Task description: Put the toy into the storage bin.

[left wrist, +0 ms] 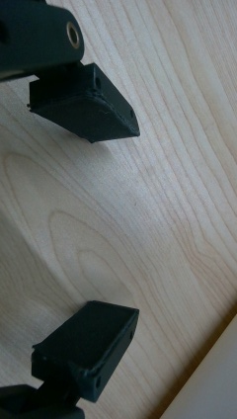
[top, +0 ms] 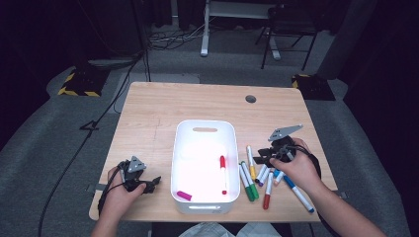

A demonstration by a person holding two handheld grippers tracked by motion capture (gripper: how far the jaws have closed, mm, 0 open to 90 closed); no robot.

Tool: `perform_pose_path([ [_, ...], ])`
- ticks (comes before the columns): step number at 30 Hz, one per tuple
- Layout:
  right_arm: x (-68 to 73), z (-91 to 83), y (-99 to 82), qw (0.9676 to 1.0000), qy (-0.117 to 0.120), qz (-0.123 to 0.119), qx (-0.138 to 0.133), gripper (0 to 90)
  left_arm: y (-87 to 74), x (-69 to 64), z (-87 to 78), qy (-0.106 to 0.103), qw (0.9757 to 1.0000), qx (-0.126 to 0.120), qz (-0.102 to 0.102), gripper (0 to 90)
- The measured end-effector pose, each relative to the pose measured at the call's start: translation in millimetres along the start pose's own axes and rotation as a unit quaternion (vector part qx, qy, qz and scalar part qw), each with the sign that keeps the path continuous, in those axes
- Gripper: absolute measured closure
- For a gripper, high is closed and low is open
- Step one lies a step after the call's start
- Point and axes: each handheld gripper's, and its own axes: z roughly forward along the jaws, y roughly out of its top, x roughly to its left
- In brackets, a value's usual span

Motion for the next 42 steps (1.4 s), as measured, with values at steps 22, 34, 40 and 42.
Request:
perform_pose_path([
  [22, -35.8, 78.8, -7.4, 0.9967, -0.035, 0.046, 0.057, 63.6, 0.1, 0.1, -0.1, 0.000, 1.0000, 0.000, 0.000, 16.3],
  [34, -39.2, 91.6, -4.0, 0.9961, -0.039, 0.052, 0.059, 67.9, 0.1, 0.1, -0.2, 0.000, 1.0000, 0.001, 0.000, 16.3],
  [40, -43.7, 97.5, -2.0, 0.9953, -0.044, 0.060, 0.062, 70.3, 0.1, 0.1, -0.2, -0.001, 1.0000, 0.001, 0.000, 16.3],
  [42, -44.8, 98.5, -1.2, 0.9954, -0.048, 0.056, 0.060, 71.5, 0.1, 0.1, -0.2, -0.001, 1.0000, 0.001, 0.000, 16.3],
])
